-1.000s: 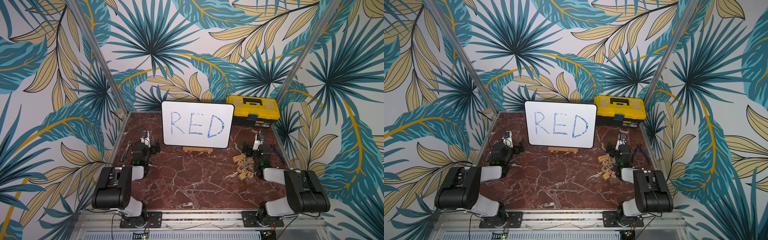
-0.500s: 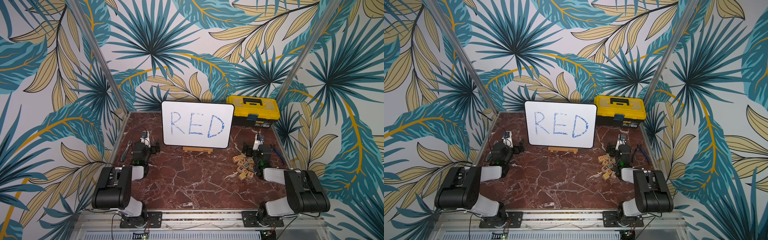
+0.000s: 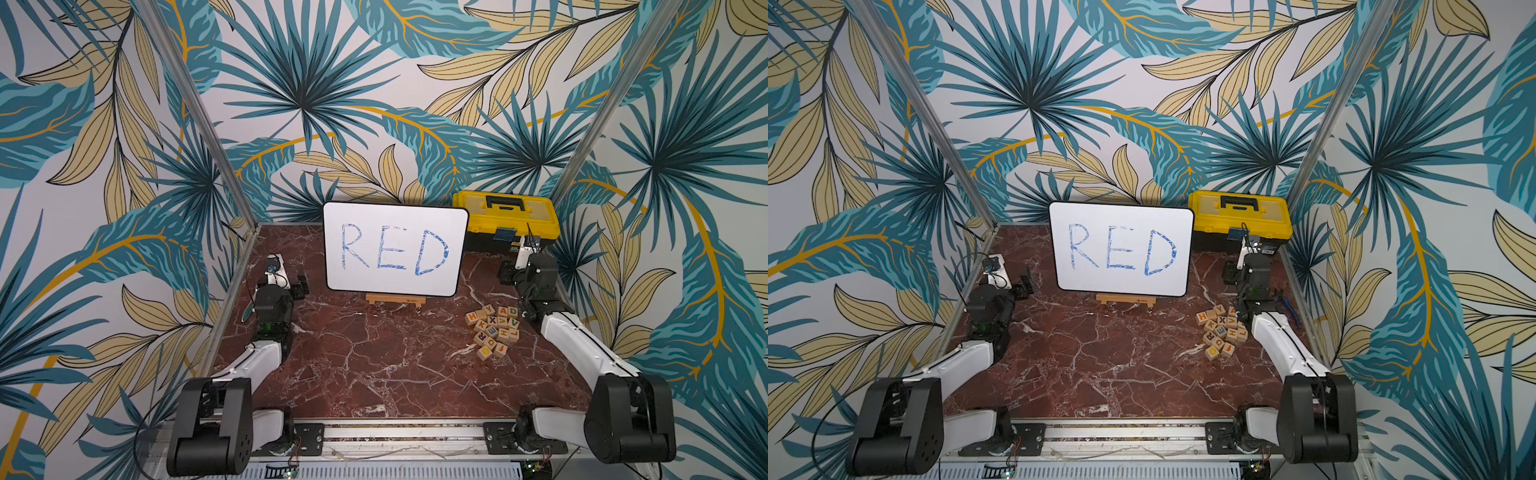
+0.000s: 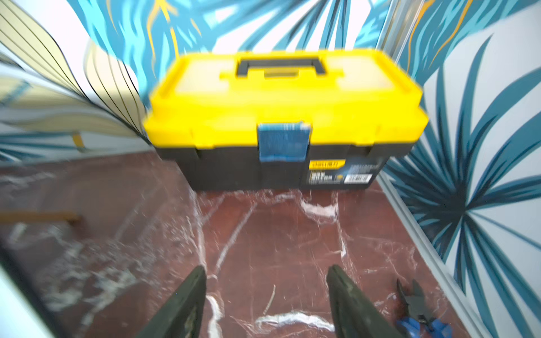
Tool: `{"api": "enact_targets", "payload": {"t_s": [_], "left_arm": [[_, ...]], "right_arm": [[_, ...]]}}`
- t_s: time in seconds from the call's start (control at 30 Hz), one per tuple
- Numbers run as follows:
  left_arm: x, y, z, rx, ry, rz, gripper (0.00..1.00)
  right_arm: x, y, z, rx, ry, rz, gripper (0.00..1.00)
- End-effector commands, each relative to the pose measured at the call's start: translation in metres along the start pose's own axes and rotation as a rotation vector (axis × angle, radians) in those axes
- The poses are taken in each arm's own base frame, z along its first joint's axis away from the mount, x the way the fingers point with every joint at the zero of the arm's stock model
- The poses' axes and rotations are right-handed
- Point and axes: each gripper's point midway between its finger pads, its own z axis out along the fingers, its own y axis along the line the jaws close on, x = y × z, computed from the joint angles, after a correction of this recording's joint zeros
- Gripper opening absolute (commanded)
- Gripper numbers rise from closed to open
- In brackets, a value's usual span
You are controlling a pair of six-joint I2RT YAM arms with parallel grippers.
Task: Assemble the uppercase word "red" with letter blocks
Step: Pick up the letter block from the center of the board.
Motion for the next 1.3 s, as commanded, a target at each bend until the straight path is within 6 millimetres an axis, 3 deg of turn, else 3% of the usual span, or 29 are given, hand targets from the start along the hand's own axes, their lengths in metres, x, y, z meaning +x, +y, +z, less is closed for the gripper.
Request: {"api": "enact_targets", "payload": {"t_s": [0.0, 0.13, 0.3, 0.5, 0.57, 0.67, 0.8, 1.1, 1.27], "left_arm": [[-0.003, -0.019, -0.007, -0.019, 0.043, 0.005, 0.8], [-0.016, -0.051, -0.02, 0.007, 0.051, 0.069, 0.8], [-0.026, -0.076, -0.037, 0.094, 0.067, 0.001, 0.8], [-0.004, -0.12, -0.042, 0.241, 0.155, -0.125, 0.78], [0.001, -0.134, -0.041, 0.264, 0.174, -0.111, 0.78], [-0.002, -0.153, -0.04, 0.304, 0.174, -0.061, 0.78], [-0.009, -0.165, -0.039, 0.327, 0.162, -0.034, 0.78], [-0.007, -0.168, -0.037, 0.321, 0.165, -0.023, 0.78], [-0.006, -0.166, -0.037, 0.311, 0.165, -0.014, 0.78]], "right_arm": [[0.069, 0.01, -0.028, -0.014, 0.336, -0.022, 0.65], [0.086, 0.029, -0.06, -0.018, 0.501, -0.1, 0.63], [0.106, 0.041, -0.098, -0.066, 0.682, -0.071, 0.58], [0.143, 0.051, -0.131, -0.151, 0.886, -0.029, 0.57], [0.153, 0.059, -0.133, -0.187, 0.917, -0.005, 0.56], [0.165, 0.05, -0.133, -0.126, 0.953, -0.002, 0.55], [0.179, 0.051, -0.131, -0.119, 0.978, 0.023, 0.53], [0.201, 0.063, -0.111, -0.161, 1.039, -0.002, 0.51], [0.202, 0.056, -0.106, -0.113, 1.106, -0.09, 0.5]]}}
